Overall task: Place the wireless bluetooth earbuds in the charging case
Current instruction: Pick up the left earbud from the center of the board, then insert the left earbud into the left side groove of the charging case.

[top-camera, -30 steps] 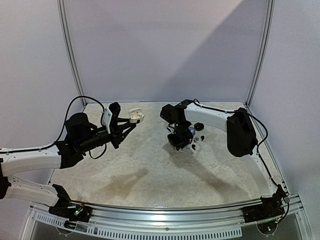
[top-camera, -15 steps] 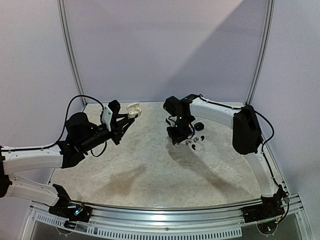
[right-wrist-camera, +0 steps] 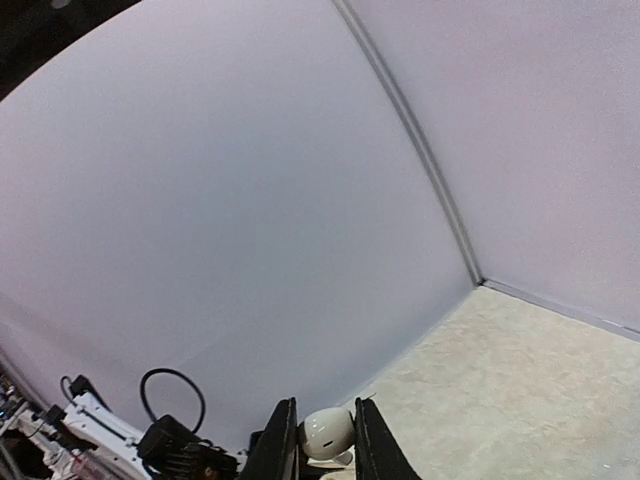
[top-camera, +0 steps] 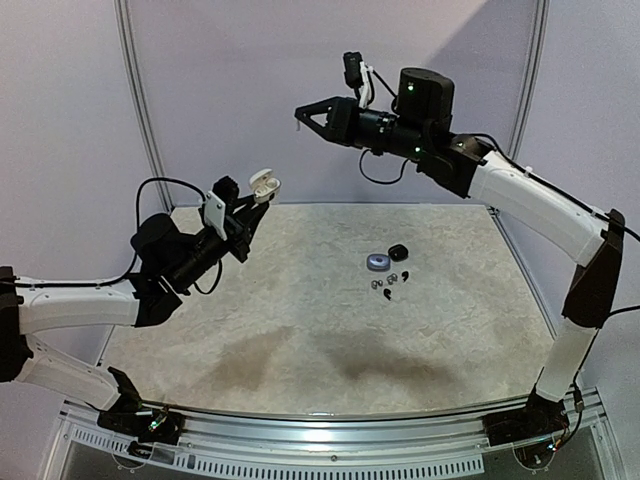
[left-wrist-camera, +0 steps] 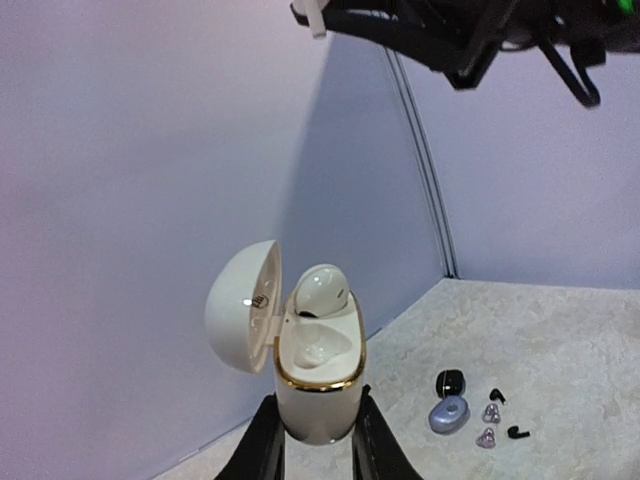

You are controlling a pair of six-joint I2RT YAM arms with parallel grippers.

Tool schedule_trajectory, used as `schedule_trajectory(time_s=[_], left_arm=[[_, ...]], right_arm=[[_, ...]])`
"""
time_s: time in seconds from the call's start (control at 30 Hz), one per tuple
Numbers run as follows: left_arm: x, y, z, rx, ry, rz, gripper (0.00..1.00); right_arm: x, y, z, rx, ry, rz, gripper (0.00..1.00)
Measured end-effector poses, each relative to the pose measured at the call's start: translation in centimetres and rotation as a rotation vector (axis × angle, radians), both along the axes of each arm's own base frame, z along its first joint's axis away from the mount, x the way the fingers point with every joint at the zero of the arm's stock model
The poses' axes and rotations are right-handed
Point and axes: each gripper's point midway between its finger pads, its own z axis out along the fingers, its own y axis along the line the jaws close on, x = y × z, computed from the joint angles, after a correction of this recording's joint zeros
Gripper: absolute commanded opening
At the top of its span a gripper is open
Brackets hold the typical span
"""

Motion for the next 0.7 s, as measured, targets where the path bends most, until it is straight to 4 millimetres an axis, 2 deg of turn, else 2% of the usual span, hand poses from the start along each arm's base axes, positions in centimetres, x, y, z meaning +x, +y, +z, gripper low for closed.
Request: schedule_trajectory(time_s=[0.1, 0.27, 0.33, 0.47, 0.7], left_arm=[[-0.1, -0.2, 2.0, -0.047, -0.031, -0.009, 0.0], [-0.3, -0.5, 4.6, -0.118, -0.06, -0.028, 0.0], [-0.4, -0.6, 5.0, -0.133, -0.06, -0.035, 0.0], [-0.5, -0.9, 5.3, -0.148, -0.055, -0.045, 0.0], [-0.2, -1.1, 6.1, -0.16, -0.063, -0.04, 0.0]], right_arm=[[-1.7, 2.3, -0.1, 0.061, -0.013, 0.09, 0.0], [-3.1, 4.9, -2.5, 0.07, 0.008, 0.177, 0.0], [-3.2, 5.1, -2.9, 0.068, 0.01, 0.184, 0.0], [-3.4, 5.1, -2.1, 0.091, -0.015, 0.186, 0.0], [-3.9, 5.2, -2.1, 0.085, -0.03, 0.211, 0.0]])
